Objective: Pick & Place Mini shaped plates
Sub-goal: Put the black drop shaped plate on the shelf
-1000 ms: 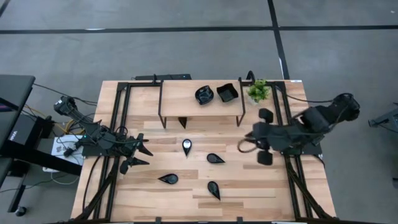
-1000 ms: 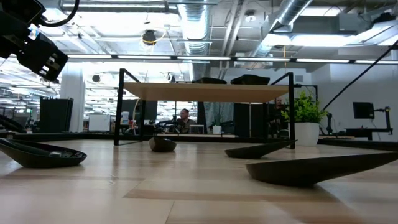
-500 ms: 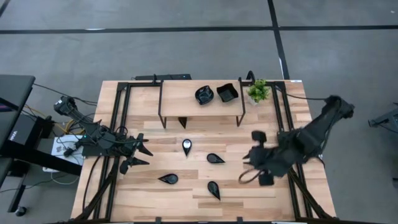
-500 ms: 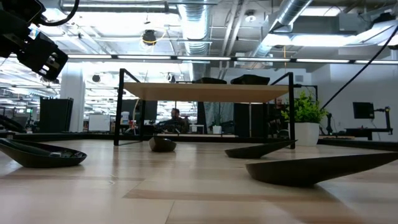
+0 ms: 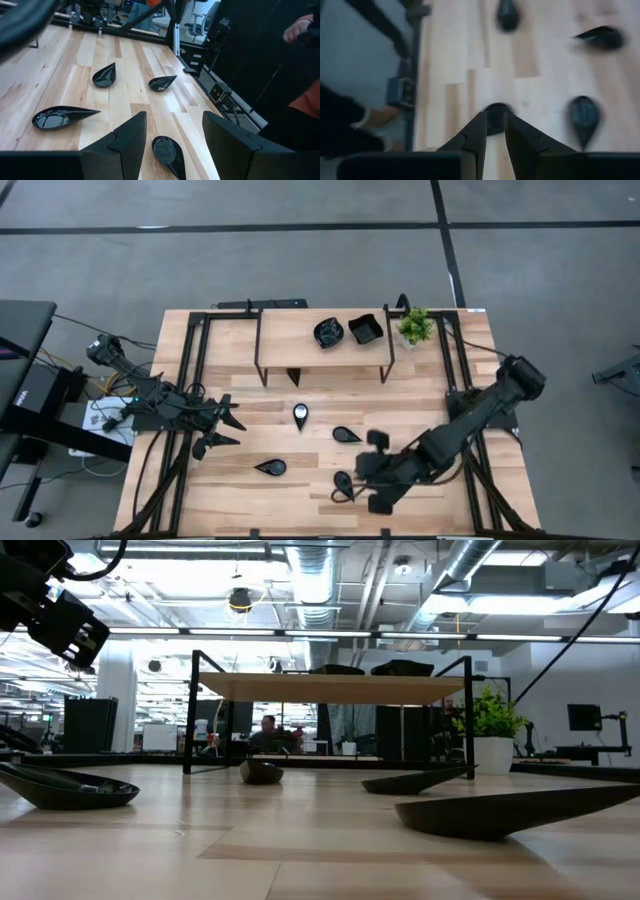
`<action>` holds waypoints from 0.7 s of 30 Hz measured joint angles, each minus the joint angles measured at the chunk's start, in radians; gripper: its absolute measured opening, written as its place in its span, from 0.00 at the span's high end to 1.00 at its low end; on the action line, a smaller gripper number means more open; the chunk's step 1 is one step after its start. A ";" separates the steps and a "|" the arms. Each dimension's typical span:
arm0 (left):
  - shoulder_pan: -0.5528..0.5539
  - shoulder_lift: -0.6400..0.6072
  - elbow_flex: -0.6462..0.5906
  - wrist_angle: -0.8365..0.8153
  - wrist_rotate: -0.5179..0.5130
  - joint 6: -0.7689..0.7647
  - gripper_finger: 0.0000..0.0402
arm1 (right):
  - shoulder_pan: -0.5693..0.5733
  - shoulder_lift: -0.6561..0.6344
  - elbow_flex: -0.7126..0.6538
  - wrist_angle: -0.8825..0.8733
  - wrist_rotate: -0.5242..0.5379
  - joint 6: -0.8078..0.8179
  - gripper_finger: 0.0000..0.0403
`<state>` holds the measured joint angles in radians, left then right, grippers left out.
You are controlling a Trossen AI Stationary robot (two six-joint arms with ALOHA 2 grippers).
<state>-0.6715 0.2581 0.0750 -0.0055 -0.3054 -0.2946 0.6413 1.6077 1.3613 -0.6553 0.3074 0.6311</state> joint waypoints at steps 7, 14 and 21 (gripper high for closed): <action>0.000 0.000 0.000 0.008 0.000 0.000 0.51 | 0.027 0.103 0.000 0.012 -0.022 0.152 0.84; 0.000 0.000 0.000 0.127 0.000 0.002 0.51 | 0.054 0.150 0.000 -0.116 0.011 0.276 0.84; 0.000 0.002 0.000 0.313 -0.105 0.002 0.51 | 0.031 0.085 0.001 -0.210 0.083 0.276 0.84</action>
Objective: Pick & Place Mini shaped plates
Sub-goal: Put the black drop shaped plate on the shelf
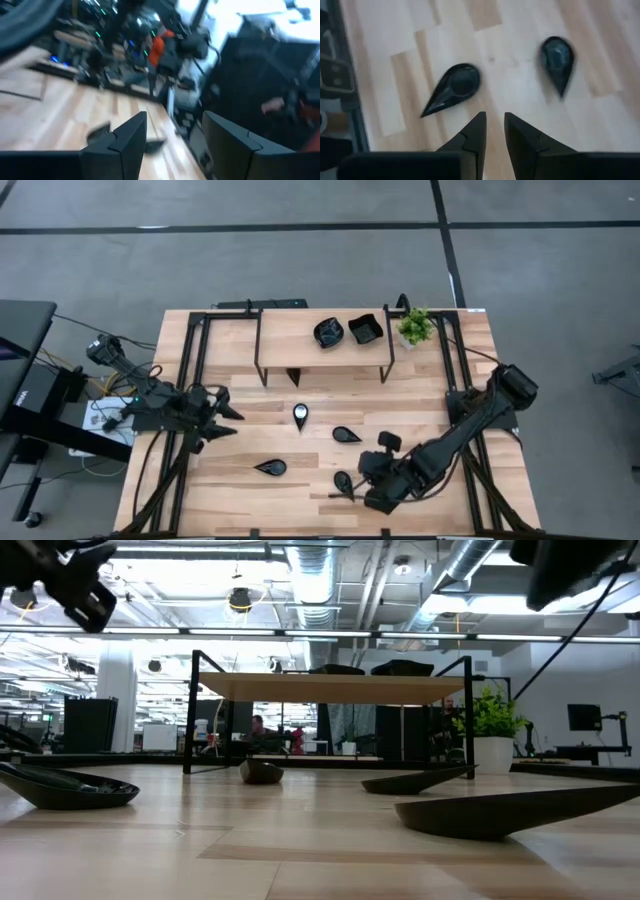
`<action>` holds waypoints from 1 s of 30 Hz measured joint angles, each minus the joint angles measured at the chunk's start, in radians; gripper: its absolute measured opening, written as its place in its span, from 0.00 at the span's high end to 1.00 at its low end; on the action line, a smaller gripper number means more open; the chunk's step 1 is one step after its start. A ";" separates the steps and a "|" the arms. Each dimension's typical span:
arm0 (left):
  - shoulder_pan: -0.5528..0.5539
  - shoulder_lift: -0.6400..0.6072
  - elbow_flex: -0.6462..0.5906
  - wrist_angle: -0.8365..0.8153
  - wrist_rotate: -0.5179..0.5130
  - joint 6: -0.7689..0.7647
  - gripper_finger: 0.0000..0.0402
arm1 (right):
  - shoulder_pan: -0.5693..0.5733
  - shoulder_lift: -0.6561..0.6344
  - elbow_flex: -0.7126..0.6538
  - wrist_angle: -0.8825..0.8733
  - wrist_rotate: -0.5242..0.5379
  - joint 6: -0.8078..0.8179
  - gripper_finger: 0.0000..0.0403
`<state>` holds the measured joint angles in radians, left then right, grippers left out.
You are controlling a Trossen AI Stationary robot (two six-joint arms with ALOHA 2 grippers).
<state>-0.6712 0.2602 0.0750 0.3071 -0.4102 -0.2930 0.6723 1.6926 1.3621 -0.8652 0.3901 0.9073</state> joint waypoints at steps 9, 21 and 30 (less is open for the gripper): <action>0.015 0.069 0.003 0.247 -0.115 0.056 0.51 | -0.072 -0.101 0.000 -0.102 0.021 -0.036 0.84; 0.123 0.428 0.096 0.253 -0.088 -0.001 0.51 | -0.190 -0.113 -0.160 -0.127 0.018 -0.173 0.84; 0.162 0.622 0.202 0.251 -0.029 0.075 0.51 | -0.170 -0.222 -0.303 0.233 0.003 -0.165 0.84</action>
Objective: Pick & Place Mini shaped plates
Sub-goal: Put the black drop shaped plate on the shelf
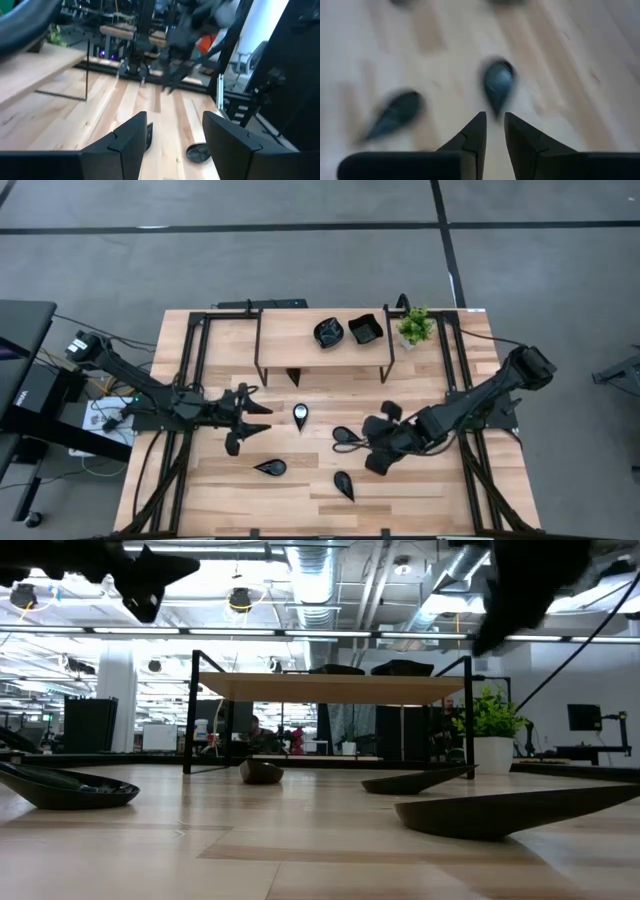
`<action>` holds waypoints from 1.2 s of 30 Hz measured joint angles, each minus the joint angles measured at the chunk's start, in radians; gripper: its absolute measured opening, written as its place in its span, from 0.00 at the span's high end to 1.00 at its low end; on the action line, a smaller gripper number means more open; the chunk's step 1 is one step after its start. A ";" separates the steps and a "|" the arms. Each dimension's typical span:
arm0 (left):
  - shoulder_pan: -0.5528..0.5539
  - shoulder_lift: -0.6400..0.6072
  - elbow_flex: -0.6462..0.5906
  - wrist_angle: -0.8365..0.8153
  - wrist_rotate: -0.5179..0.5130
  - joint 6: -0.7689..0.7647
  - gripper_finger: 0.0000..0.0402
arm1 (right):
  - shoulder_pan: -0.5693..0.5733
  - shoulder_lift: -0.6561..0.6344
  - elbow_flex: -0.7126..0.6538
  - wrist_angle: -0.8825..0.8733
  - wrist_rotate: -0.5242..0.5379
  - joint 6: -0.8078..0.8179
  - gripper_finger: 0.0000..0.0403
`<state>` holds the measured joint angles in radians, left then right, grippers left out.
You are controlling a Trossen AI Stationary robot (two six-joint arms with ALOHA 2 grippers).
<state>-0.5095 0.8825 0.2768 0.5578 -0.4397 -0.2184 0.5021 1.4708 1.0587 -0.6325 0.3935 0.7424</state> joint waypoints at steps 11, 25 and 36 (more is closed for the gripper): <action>0.000 0.058 0.001 0.001 0.000 -0.033 0.51 | -0.019 0.160 0.000 0.303 -0.004 -0.330 0.84; 0.000 0.058 0.001 0.001 0.000 -0.053 0.51 | -0.099 0.318 0.003 0.327 -0.109 -0.334 0.84; 0.000 0.058 0.001 0.002 0.000 -0.060 0.51 | -0.108 0.333 0.006 0.317 -0.128 -0.386 0.84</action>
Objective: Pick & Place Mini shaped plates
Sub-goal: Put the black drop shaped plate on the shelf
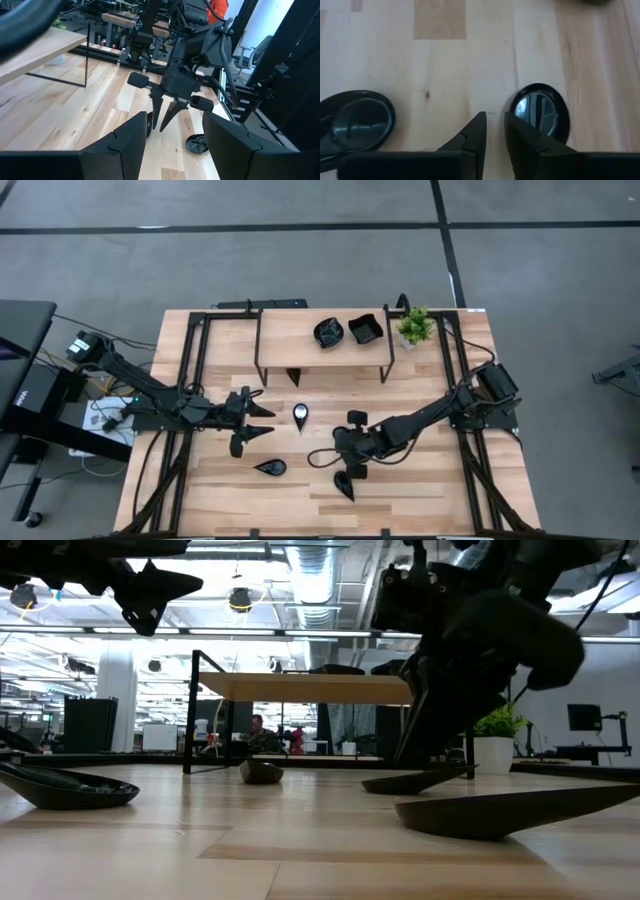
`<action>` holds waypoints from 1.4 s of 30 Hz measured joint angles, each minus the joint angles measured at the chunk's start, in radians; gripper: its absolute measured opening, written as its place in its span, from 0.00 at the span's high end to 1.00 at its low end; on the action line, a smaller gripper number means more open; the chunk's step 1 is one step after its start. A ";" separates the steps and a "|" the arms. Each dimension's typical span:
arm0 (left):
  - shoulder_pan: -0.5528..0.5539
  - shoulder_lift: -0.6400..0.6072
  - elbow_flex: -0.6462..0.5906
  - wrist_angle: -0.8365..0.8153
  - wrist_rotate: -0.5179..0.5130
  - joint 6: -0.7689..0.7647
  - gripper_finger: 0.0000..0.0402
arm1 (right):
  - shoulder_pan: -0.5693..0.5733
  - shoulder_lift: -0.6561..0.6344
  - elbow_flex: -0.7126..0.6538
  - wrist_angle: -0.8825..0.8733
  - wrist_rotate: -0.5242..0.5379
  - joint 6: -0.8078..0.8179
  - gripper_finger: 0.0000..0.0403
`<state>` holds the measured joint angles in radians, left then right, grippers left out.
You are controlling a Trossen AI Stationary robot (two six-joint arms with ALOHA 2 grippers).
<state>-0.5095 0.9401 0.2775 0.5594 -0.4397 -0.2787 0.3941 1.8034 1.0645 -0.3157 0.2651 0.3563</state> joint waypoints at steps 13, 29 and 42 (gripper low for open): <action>0.000 0.000 0.000 0.001 0.000 0.000 0.51 | -0.024 0.000 0.000 -0.012 -0.006 -0.058 0.84; 0.000 0.000 0.000 0.002 0.000 -0.015 0.51 | -0.070 0.001 0.000 -0.009 -0.085 -0.103 0.84; 0.000 0.000 0.000 0.002 0.000 -0.015 0.51 | -0.079 0.002 0.078 -0.091 -0.086 -0.119 0.84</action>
<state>-0.5097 0.9401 0.2775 0.5617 -0.4395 -0.2935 0.3153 1.8057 1.1430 -0.4072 0.1795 0.2368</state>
